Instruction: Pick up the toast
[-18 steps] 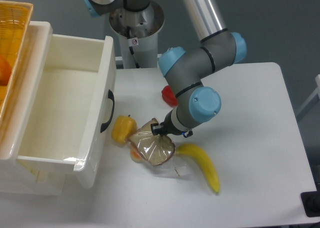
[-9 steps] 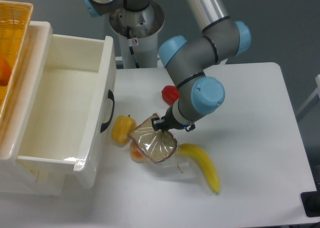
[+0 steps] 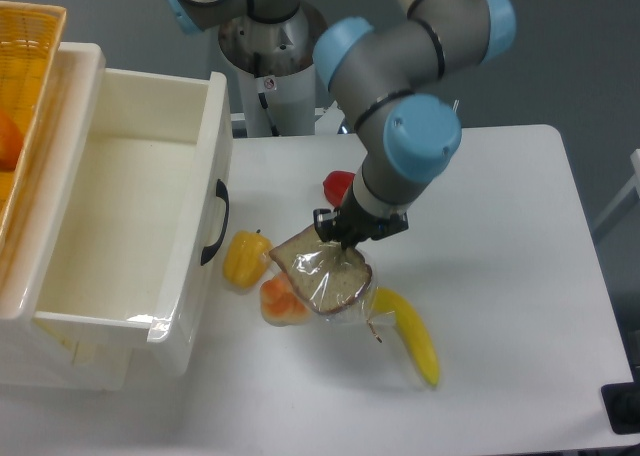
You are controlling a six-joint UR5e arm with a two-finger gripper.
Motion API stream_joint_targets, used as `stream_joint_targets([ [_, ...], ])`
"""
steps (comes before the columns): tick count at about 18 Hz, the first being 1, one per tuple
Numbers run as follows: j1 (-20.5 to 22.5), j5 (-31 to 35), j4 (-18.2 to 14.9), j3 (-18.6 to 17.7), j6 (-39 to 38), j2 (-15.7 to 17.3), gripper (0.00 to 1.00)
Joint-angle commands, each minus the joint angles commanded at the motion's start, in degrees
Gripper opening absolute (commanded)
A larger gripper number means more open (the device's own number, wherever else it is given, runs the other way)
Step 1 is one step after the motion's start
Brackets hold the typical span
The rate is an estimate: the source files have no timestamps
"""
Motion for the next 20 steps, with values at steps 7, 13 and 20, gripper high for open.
stream_joint_targets([
  [7, -1.58, 0.61, -2.19, 0.62, 13.00, 3.51, 0.00],
  [13, -1.59, 3.78, -6.41, 0.53, 19.61, 4.92, 0.00],
  [20, -1.15, 4.22, -7.73, 0.09, 21.98, 5.37, 0.00],
])
